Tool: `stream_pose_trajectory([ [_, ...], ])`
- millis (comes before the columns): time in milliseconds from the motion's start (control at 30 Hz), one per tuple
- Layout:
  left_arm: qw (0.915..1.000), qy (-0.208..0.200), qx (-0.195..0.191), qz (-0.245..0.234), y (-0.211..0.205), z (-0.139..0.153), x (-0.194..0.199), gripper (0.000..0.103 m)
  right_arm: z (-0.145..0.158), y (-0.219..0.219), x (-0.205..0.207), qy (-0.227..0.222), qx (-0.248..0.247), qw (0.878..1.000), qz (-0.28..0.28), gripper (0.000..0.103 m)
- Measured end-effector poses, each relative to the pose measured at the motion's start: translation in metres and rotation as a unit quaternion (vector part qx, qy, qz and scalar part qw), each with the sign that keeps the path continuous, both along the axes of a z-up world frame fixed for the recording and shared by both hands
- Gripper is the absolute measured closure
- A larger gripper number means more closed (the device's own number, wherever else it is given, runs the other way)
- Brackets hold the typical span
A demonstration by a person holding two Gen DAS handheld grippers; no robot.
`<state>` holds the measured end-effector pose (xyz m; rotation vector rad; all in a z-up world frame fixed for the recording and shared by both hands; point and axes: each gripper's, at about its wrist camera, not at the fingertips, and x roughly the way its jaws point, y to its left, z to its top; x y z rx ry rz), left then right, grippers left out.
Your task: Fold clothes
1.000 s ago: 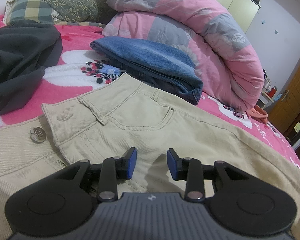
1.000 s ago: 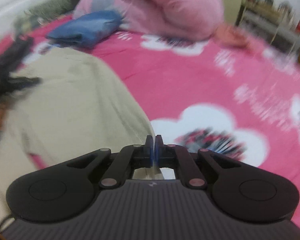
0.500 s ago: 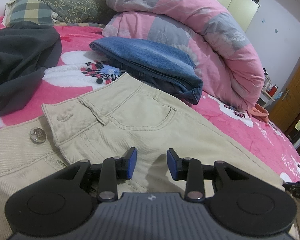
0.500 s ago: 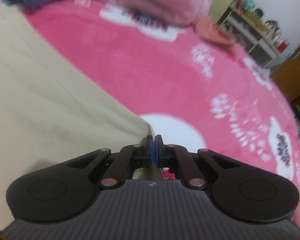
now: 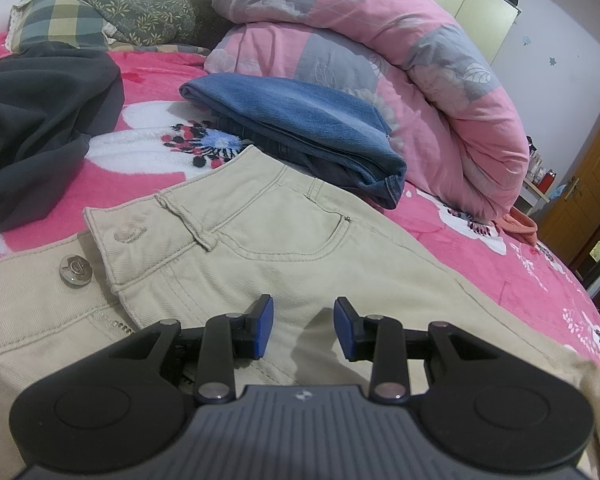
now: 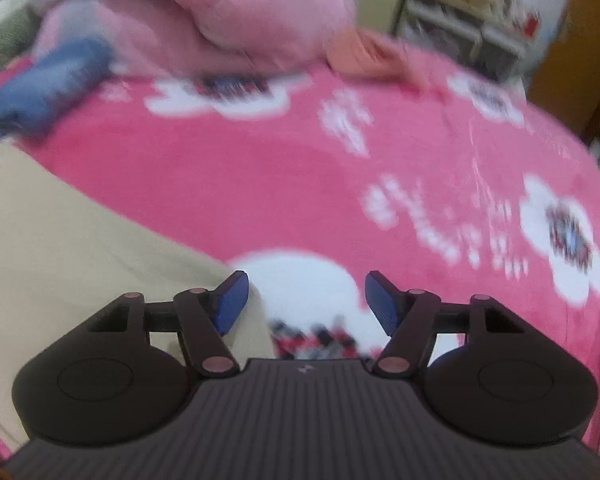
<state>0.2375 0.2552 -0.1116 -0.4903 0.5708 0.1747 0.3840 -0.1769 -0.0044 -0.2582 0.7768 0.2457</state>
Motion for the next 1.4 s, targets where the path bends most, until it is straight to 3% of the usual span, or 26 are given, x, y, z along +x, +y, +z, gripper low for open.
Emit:
stream_pose_trajectory([
  [133,1.0,0.001,0.0,0.0,0.0,0.0,0.0,0.068,0.02,0.069,-0.011,-0.023,0.007,0.997,0.068,0.044],
  [267,1.0,0.002,-0.003,0.001,0.001,0.001,-0.001,0.068,0.01,0.145,-0.006,0.021,0.068,0.986,0.148,0.073],
  [400,1.0,0.002,-0.006,0.002,0.002,0.001,-0.001,0.069,-0.032,0.218,0.017,0.101,0.117,0.967,0.202,0.084],
  [467,1.0,0.002,-0.007,0.001,0.002,0.001,-0.002,0.069,-0.053,0.245,0.037,0.118,0.122,0.965,0.198,0.086],
  [567,1.0,0.002,-0.007,0.001,0.003,0.001,-0.002,0.069,-0.069,0.263,0.075,0.096,0.138,0.974,0.154,0.098],
  [667,1.0,0.001,-0.009,0.001,0.003,0.0,-0.002,0.068,-0.08,0.268,0.111,0.087,0.159,0.979,0.094,0.101],
  [733,0.9999,0.0,-0.013,0.001,0.004,0.0,-0.002,0.068,-0.078,0.258,0.122,0.099,0.188,0.976,0.052,0.102],
  [800,0.9999,-0.002,-0.016,0.001,0.005,0.0,-0.002,0.068,-0.065,0.245,0.118,0.078,0.172,0.982,0.018,0.099],
  [967,0.9997,-0.005,-0.023,0.002,0.005,0.001,-0.002,0.066,-0.004,0.15,0.068,0.044,0.189,0.981,-0.028,0.097],
  [1100,0.9999,-0.012,-0.005,0.006,0.002,0.009,-0.007,0.054,0.06,0.043,-0.025,-0.014,0.181,0.982,-0.046,0.093],
  [1200,0.9995,-0.019,0.026,0.007,-0.003,0.018,-0.015,0.054,0.088,-0.046,-0.106,-0.044,0.204,0.975,-0.081,0.08],
  [1333,0.9978,-0.028,0.058,-0.015,-0.027,0.042,-0.023,0.054,0.08,-0.135,-0.201,-0.042,0.223,0.966,-0.127,0.069],
  [1400,0.9952,-0.034,0.073,-0.056,-0.054,0.058,-0.023,0.054,0.065,-0.168,-0.237,-0.029,0.223,0.964,-0.145,0.061],
])
